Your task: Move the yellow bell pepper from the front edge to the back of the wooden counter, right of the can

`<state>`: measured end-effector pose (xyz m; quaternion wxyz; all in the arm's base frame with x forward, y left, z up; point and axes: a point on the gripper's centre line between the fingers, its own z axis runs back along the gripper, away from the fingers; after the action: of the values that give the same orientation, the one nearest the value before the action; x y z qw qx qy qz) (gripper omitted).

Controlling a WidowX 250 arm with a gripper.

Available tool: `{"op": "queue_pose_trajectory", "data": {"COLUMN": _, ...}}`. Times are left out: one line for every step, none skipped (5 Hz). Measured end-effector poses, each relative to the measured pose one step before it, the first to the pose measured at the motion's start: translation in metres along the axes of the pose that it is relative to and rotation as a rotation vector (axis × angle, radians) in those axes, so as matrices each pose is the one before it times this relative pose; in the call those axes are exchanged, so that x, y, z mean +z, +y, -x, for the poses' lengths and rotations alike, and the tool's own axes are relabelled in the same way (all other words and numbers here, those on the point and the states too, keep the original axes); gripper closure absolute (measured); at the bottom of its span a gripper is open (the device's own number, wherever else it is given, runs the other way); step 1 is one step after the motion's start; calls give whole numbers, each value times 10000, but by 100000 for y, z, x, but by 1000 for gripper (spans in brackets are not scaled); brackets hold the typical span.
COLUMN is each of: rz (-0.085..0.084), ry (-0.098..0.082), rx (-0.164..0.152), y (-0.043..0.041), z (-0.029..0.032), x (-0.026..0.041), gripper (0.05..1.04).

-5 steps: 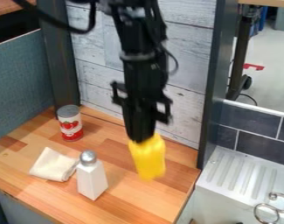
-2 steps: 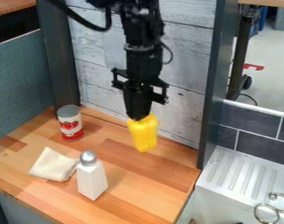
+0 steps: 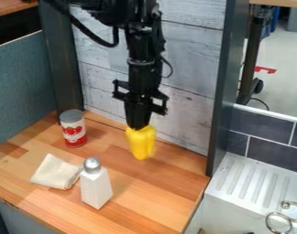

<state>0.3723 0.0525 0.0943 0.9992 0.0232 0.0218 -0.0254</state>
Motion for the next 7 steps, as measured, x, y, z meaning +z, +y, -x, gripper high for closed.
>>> {"op": "queue_pose_trajectory", "data": {"rz": -213, "ry": 433, "rx": 63, "y": 381, "z": -218, "x": -2014, "gripper": 973}}
{"op": "queue_pose_trajectory", "data": {"rz": -1, "ry": 93, "rx": -83, "y": 92, "z": -770, "x": -706, "gripper": 973}}
{"op": "queue_pose_trajectory", "data": {"rz": 18, "ry": 28, "rx": -99, "y": 25, "z": -308, "x": -76, "gripper": 973}}
{"op": "queue_pose_trajectory", "data": {"rz": 56, "ry": -102, "rx": -77, "y": -40, "z": -276, "x": 350, "gripper": 973}}
{"op": "queue_pose_trajectory", "data": {"rz": 168, "ry": 2, "rx": -55, "y": -238, "z": -283, "x": -341, "gripper": 943}}
{"op": "queue_pose_trajectory", "data": {"rz": 155, "ry": 283, "rx": 26, "y": -250, "z": 104, "x": -113, "gripper": 719}}
{"op": "queue_pose_trajectory", "data": {"rz": 97, "ry": 30, "rx": 50, "y": -155, "z": 71, "x": 61, "gripper": 437}}
